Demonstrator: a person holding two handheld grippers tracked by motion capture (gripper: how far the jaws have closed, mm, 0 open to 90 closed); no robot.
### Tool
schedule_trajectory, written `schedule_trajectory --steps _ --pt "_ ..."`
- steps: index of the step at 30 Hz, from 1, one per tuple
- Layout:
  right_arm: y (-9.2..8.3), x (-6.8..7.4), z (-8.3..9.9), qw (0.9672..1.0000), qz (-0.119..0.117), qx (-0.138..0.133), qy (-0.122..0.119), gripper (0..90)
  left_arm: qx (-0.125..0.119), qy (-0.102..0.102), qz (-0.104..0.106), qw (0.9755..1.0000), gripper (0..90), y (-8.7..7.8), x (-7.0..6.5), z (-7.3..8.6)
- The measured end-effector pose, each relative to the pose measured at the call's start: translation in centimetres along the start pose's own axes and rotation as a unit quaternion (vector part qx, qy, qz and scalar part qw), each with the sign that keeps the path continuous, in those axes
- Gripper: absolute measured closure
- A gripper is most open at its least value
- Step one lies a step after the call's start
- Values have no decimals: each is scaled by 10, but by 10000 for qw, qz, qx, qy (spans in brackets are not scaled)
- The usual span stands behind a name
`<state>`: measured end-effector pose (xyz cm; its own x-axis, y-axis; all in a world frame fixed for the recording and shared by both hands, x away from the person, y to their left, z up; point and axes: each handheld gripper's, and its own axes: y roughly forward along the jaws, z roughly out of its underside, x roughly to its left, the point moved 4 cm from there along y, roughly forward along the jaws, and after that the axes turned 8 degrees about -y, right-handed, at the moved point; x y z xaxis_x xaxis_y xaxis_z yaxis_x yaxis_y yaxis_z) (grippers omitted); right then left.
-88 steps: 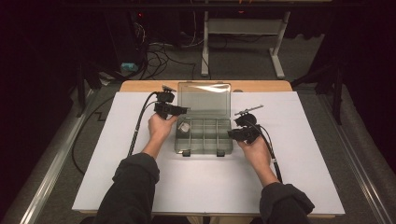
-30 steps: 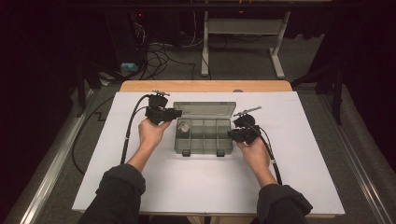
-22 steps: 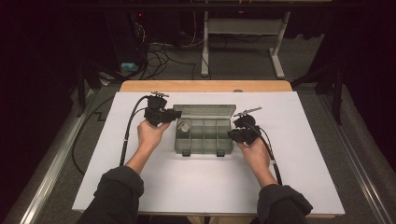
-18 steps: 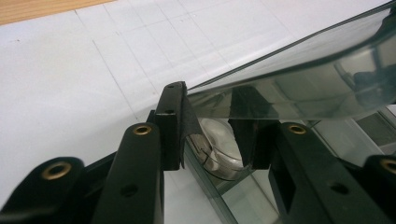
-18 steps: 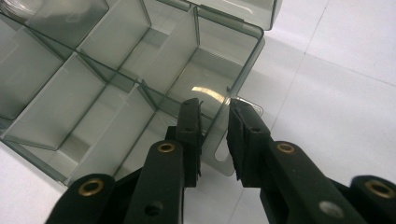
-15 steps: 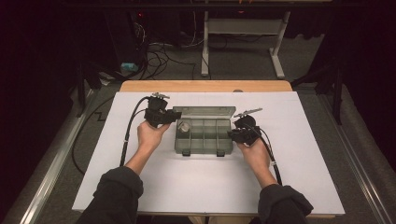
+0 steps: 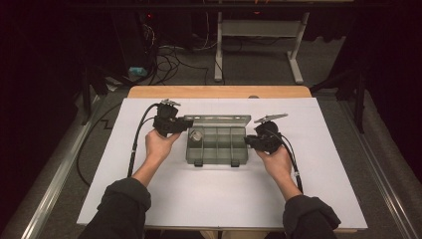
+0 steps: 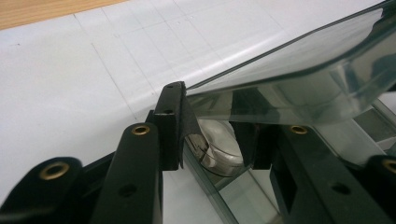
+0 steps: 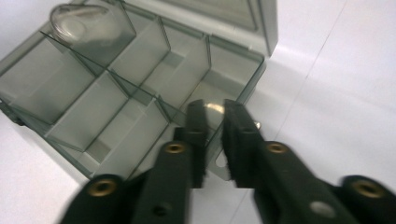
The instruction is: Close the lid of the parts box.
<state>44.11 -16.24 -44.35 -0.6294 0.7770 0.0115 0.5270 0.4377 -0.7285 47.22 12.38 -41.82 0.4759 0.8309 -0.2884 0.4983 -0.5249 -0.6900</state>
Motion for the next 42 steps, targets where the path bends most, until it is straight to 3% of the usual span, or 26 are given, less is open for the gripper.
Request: schedule_trajectory --steps 3,11,16,20,23,29,35,42 --pt "-7 -1 -4 9997 104 -158 -126 899 46 41 5 10000 641 -1 -1 1" --pt "-11 -1 -14 9991 18 -415 -110 900 130 94 -33 9999 607 -2 1 8" --pt "-14 0 -16 9990 21 -429 -144 900 179 -35 -36 9998 498 -2 4 15" --pt "-16 3 -16 9990 -12 -411 -182 900 277 -307 159 9990 439 -4 6 25" --pt "-16 4 -16 9988 -43 -444 -225 898 354 -315 185 9987 450 -6 8 31" --pt "-13 7 -13 9988 -92 -387 -269 890 277 -405 375 9981 571 -11 10 35" --pt "-13 9 -7 9988 -173 -368 -281 887 195 -266 376 9987 601 -14 3 40" --pt "-14 13 -2 9984 -197 -405 -332 881 327 -182 357 9987 608 -16 3 49"
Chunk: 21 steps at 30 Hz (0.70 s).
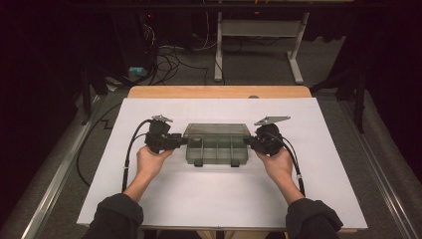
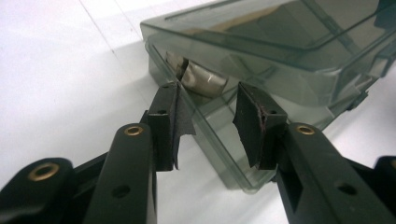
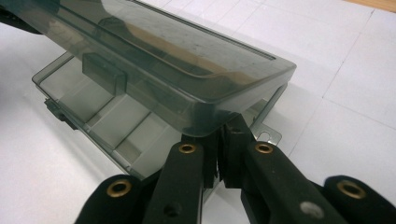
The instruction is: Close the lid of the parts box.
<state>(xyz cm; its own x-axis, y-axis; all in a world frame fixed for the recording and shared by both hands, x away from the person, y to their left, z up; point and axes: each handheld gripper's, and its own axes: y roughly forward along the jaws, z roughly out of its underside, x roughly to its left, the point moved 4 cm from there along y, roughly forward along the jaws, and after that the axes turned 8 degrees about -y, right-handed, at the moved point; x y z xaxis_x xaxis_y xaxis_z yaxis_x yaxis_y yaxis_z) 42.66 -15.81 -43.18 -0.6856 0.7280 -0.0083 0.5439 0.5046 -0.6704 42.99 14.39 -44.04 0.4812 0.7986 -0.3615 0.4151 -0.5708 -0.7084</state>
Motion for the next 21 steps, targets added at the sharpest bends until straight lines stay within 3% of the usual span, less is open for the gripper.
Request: schedule_trajectory --steps 4,9,16,21 --pt "1 -1 2 10000 -14 13 8 881 2 -59 -26 10000 607 -3 6 1" --pt "2 0 6 10000 -74 26 36 880 -201 -223 -79 9995 623 -11 13 -3" --pt "5 -1 13 9999 -79 130 69 876 -504 92 -147 9986 621 -24 0 -6" --pt "6 -1 16 9998 -92 148 77 870 -556 145 -14 9983 619 -26 -8 -5"
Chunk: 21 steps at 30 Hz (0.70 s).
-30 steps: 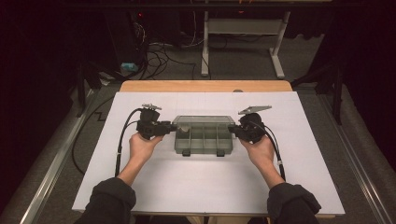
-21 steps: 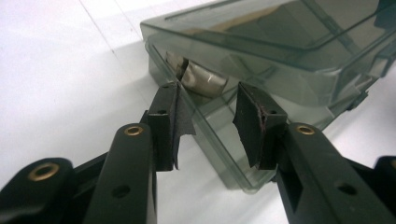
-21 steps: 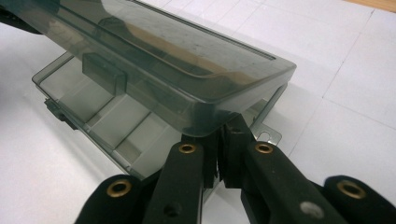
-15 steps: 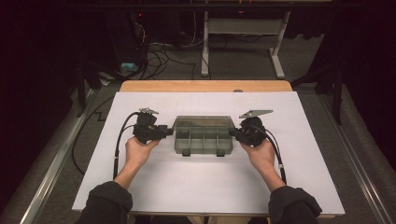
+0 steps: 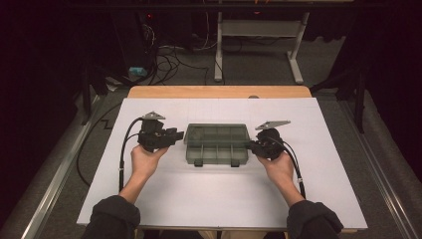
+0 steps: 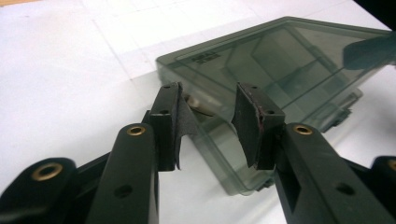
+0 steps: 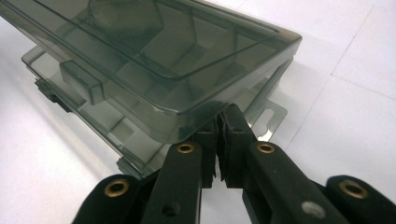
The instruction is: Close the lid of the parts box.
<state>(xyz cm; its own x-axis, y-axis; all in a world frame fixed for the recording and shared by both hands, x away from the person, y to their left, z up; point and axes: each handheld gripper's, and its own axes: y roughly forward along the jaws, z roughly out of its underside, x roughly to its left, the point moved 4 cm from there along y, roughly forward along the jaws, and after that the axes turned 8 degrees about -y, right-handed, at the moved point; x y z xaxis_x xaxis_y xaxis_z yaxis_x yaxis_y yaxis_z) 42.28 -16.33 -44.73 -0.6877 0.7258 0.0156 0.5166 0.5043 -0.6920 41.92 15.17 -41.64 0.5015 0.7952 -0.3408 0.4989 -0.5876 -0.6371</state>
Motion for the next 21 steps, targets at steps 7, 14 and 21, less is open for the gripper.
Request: schedule_trajectory --steps 7,14,21 --pt "-2 -4 5 9999 61 67 45 867 186 221 50 9996 614 -1 -12 6" --pt "-5 -11 12 9995 236 155 149 867 345 414 -119 9985 614 6 -16 17" --pt "-17 -10 9 9993 171 -180 279 863 424 429 -250 9979 618 11 -12 26"
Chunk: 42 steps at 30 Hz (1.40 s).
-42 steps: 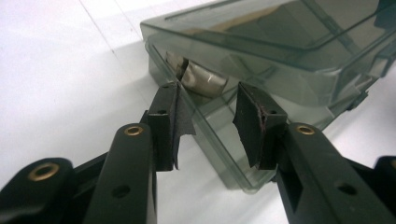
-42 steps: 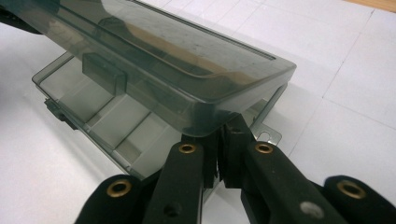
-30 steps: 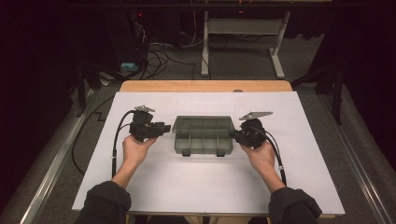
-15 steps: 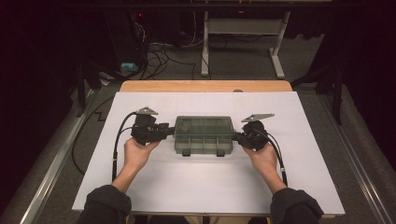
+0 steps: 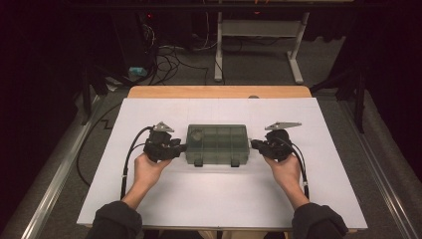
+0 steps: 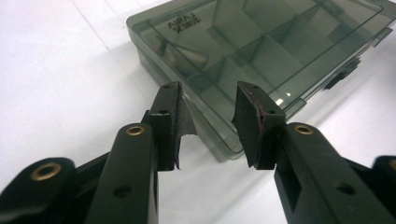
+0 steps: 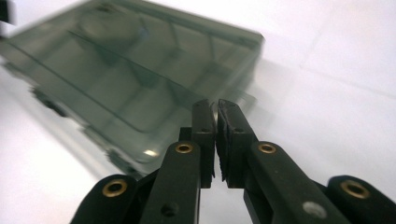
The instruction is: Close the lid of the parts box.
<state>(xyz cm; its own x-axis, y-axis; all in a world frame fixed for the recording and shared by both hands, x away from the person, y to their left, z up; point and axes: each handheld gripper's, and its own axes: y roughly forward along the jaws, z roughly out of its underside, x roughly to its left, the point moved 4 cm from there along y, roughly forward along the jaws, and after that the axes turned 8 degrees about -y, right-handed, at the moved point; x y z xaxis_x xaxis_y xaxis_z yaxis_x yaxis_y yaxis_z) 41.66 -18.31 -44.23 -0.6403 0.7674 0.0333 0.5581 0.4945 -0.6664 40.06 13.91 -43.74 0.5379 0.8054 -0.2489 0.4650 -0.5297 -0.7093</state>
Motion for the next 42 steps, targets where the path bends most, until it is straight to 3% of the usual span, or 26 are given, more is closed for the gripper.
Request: schedule_trajectory --steps 6,10,20,32,36,42 --pt "-7 17 -3 9992 -173 -198 -296 864 -46 40 -47 10000 627 0 -4 3" --pt "-5 23 0 9986 -180 -86 -482 864 -27 113 -72 9999 633 2 -6 4" --pt "2 21 11 9989 -220 -23 -418 864 -102 130 -58 9998 676 7 -9 9" --pt "2 23 13 9980 -157 -18 -614 884 -150 285 -129 9994 736 9 -16 16" --pt "2 23 13 9977 -134 -35 -666 900 -173 227 -67 9996 747 10 -16 19" --pt "2 25 16 9977 -127 -70 -658 900 -75 306 -216 9993 753 13 -19 22"
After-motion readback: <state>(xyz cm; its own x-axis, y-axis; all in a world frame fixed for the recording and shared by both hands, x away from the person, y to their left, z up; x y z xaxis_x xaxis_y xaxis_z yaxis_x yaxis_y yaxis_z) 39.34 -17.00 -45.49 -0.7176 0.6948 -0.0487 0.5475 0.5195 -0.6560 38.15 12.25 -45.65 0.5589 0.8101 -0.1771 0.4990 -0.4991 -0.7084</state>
